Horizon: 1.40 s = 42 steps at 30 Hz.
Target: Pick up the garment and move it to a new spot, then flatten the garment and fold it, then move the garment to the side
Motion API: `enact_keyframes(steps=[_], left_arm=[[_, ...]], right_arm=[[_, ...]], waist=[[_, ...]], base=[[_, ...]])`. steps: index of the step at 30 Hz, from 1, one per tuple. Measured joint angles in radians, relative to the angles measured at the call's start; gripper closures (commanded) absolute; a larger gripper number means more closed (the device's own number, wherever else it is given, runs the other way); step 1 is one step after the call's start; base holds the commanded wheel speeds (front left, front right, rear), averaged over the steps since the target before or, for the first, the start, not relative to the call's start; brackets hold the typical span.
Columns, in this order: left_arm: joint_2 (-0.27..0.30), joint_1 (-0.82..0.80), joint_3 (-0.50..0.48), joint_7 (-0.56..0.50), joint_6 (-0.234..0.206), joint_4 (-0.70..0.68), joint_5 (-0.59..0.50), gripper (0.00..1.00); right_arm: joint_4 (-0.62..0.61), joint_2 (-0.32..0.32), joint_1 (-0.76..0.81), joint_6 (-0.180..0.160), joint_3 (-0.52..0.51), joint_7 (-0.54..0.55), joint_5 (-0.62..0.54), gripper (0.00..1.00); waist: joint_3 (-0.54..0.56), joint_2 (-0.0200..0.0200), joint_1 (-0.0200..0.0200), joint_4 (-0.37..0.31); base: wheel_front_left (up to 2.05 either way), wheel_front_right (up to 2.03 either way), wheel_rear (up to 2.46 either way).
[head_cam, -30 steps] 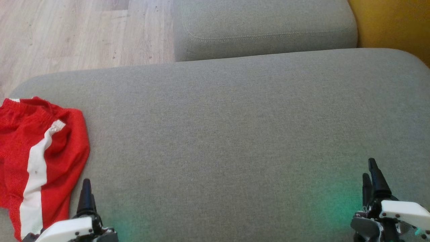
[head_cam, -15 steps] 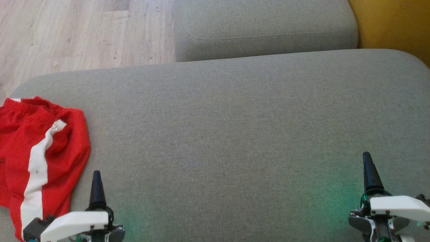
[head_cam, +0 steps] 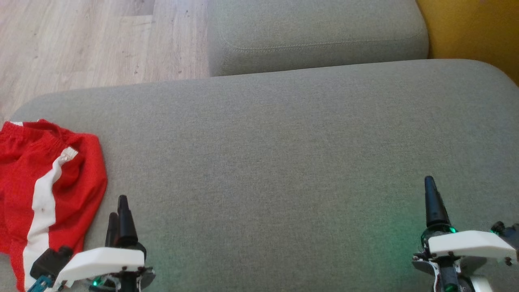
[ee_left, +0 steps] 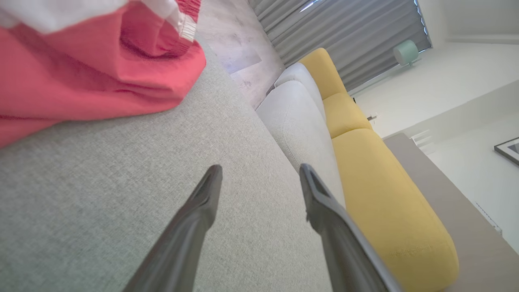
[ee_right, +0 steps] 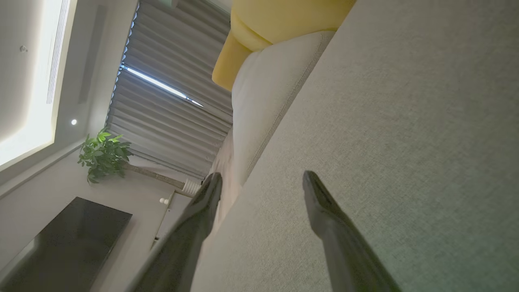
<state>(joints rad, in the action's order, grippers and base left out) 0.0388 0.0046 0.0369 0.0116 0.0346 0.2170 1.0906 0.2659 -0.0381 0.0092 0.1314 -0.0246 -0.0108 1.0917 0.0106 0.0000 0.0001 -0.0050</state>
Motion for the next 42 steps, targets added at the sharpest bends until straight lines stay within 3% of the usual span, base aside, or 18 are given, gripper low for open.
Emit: enact_keyframes(steps=[15, 42], left_arm=[[0.001, 0.001, 0.042, 0.044, -0.021, -0.029, -0.206, 0.0], [0.017, 0.004, 0.136, 0.123, -0.111, -0.091, -0.558, 0.0]], right_arm=[[-0.027, 0.0, 0.0, 0.0, 0.035, -0.045, -0.214, 0.0], [-0.049, -0.001, 0.002, 0.0, 0.091, -0.123, -0.552, 0.0]], waist=[[0.011, 0.0, 0.0, -0.013], [0.03, 0.0, 0.0, -0.012]], base=[[0.0, 0.0, 0.0], [0.0, 0.0, 0.0]])
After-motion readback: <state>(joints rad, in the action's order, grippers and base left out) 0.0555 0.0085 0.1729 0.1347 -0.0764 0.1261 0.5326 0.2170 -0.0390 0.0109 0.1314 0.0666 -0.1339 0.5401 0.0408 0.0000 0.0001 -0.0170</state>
